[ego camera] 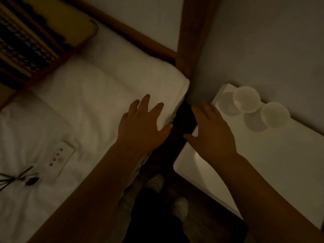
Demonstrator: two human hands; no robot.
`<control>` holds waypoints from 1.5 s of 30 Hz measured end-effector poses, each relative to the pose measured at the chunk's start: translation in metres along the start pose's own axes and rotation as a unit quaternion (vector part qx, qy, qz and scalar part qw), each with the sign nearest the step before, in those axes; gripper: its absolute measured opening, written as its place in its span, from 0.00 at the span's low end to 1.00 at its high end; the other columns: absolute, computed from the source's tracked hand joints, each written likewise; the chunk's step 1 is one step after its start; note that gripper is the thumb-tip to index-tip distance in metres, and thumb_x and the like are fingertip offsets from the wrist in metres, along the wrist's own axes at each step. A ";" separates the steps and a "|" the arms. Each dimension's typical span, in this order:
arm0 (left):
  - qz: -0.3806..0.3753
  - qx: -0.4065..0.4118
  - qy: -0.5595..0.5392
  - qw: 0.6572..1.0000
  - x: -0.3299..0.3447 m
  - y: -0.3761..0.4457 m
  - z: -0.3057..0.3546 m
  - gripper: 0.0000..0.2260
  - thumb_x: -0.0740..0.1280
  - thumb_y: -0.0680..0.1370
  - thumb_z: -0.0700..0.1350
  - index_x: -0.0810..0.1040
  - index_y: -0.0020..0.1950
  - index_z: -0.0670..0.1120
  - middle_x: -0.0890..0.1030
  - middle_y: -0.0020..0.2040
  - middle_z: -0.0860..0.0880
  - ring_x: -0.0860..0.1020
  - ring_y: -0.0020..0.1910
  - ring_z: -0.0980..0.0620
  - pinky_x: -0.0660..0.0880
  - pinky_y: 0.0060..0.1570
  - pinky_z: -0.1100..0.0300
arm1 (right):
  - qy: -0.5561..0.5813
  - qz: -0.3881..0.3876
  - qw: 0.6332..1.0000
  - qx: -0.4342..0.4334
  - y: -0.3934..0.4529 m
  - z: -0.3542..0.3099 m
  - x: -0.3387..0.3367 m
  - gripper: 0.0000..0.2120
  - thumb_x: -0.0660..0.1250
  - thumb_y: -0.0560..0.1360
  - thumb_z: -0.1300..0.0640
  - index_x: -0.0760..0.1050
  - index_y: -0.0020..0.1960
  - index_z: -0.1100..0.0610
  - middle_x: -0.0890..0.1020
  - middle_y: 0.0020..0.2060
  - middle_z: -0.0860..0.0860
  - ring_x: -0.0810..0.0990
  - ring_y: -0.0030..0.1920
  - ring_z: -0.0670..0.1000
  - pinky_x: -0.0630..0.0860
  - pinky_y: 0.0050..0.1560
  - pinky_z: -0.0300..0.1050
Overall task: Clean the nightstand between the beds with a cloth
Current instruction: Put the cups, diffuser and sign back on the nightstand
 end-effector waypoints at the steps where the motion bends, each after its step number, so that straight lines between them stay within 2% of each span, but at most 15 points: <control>1: 0.000 -0.014 0.002 1.000 -0.002 -0.007 -0.012 0.35 0.52 0.71 0.70 0.61 0.75 0.57 0.54 0.79 0.46 0.55 0.76 0.40 0.62 0.67 0.39 | -0.003 -0.010 1.000 -0.012 0.002 -0.012 0.005 0.39 0.71 0.72 0.46 0.57 0.76 0.51 0.56 0.77 0.54 0.52 0.77 0.55 0.60 0.72 0.58; 5: 0.015 -0.070 0.000 0.997 -0.015 -0.037 -0.062 0.33 0.52 0.71 0.70 0.65 0.73 0.56 0.58 0.78 0.45 0.59 0.74 0.40 0.67 0.63 0.40 | -0.017 -0.037 0.996 -0.073 0.006 -0.067 0.025 0.36 0.71 0.72 0.45 0.60 0.75 0.51 0.56 0.77 0.54 0.53 0.76 0.56 0.60 0.73 0.57; 6: 0.021 -0.099 -0.007 0.995 -0.019 -0.055 -0.086 0.33 0.51 0.71 0.70 0.65 0.73 0.56 0.59 0.77 0.45 0.60 0.74 0.41 0.67 0.63 0.40 | -0.023 -0.051 0.994 -0.099 0.006 -0.092 0.036 0.36 0.70 0.73 0.45 0.60 0.75 0.51 0.55 0.77 0.54 0.53 0.76 0.56 0.59 0.73 0.57; 8: 0.019 -0.108 -0.004 0.994 -0.019 -0.064 -0.092 0.34 0.50 0.71 0.70 0.64 0.73 0.56 0.59 0.77 0.45 0.60 0.74 0.41 0.67 0.63 0.41 | -0.027 -0.057 0.993 -0.102 0.006 -0.100 0.040 0.35 0.70 0.73 0.44 0.59 0.75 0.51 0.55 0.77 0.54 0.52 0.76 0.56 0.60 0.73 0.57; 14: 0.021 -0.207 -0.012 0.978 -0.012 -0.139 -0.178 0.30 0.55 0.74 0.68 0.63 0.73 0.56 0.59 0.77 0.45 0.59 0.75 0.40 0.65 0.65 0.40 | -0.063 -0.108 0.974 -0.190 -0.003 -0.198 0.094 0.34 0.68 0.74 0.43 0.59 0.75 0.51 0.56 0.77 0.53 0.54 0.76 0.54 0.61 0.71 0.55; 19: 0.031 -0.261 -0.036 0.964 -0.002 -0.194 -0.233 0.31 0.55 0.73 0.68 0.63 0.73 0.56 0.62 0.76 0.45 0.62 0.73 0.42 0.69 0.62 0.43 | -0.077 -0.139 0.959 -0.235 -0.024 -0.265 0.135 0.32 0.68 0.74 0.45 0.63 0.73 0.52 0.58 0.76 0.53 0.56 0.75 0.54 0.64 0.68 0.54; 22: 0.038 -0.290 -0.066 0.954 0.007 -0.222 -0.264 0.28 0.55 0.73 0.67 0.66 0.70 0.55 0.67 0.73 0.48 0.68 0.69 0.44 0.73 0.58 0.45 | -0.090 -0.158 0.951 -0.250 -0.035 -0.298 0.159 0.30 0.68 0.74 0.45 0.63 0.73 0.52 0.58 0.76 0.53 0.56 0.75 0.54 0.64 0.68 0.54; 26: 0.049 -0.320 -0.102 0.941 0.019 -0.254 -0.306 0.24 0.57 0.74 0.65 0.72 0.65 0.54 0.75 0.64 0.53 0.76 0.59 0.49 0.77 0.49 0.50 | -0.098 -0.176 0.943 -0.264 -0.043 -0.337 0.184 0.29 0.67 0.75 0.46 0.64 0.73 0.52 0.60 0.76 0.53 0.57 0.74 0.54 0.63 0.68 0.53; 31: 0.077 -0.365 -0.119 0.920 0.022 -0.282 -0.352 0.20 0.61 0.75 0.63 0.74 0.60 0.53 0.78 0.57 0.52 0.78 0.51 0.49 0.69 0.40 0.57 | -0.114 -0.167 0.938 -0.282 -0.039 -0.375 0.202 0.28 0.68 0.74 0.48 0.66 0.72 0.52 0.63 0.74 0.52 0.61 0.73 0.54 0.66 0.66 0.53; 37: 0.110 -0.411 -0.167 0.890 0.032 -0.273 -0.384 0.23 0.64 0.75 0.60 0.70 0.65 0.49 0.78 0.57 0.48 0.78 0.52 0.45 0.71 0.42 0.55 | -0.133 -0.186 0.924 -0.305 -0.027 -0.391 0.228 0.28 0.69 0.73 0.48 0.67 0.70 0.53 0.66 0.72 0.52 0.63 0.70 0.55 0.67 0.63 0.52; 41: 0.147 -0.433 -0.215 0.863 0.040 -0.266 -0.397 0.26 0.66 0.75 0.58 0.69 0.69 0.48 0.77 0.61 0.45 0.76 0.58 0.43 0.74 0.52 0.50 | -0.215 -0.182 0.884 -0.373 -0.017 -0.395 0.242 0.26 0.69 0.73 0.48 0.69 0.68 0.54 0.69 0.69 0.53 0.65 0.69 0.56 0.65 0.63 0.53; 45: 0.175 -0.425 -0.289 0.840 0.049 -0.252 -0.405 0.24 0.67 0.74 0.60 0.72 0.66 0.52 0.77 0.62 0.47 0.76 0.60 0.46 0.75 0.57 0.48 | -0.245 -0.203 0.856 -0.408 -0.006 -0.394 0.252 0.33 0.69 0.72 0.47 0.62 0.73 0.51 0.64 0.72 0.52 0.60 0.72 0.56 0.62 0.67 0.55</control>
Point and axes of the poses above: each hand's wrist, its own y-axis towards the middle knuckle, its own x-axis out of the palm, z = x × y, the point moved 8 cm from there along y, towards the middle knuckle
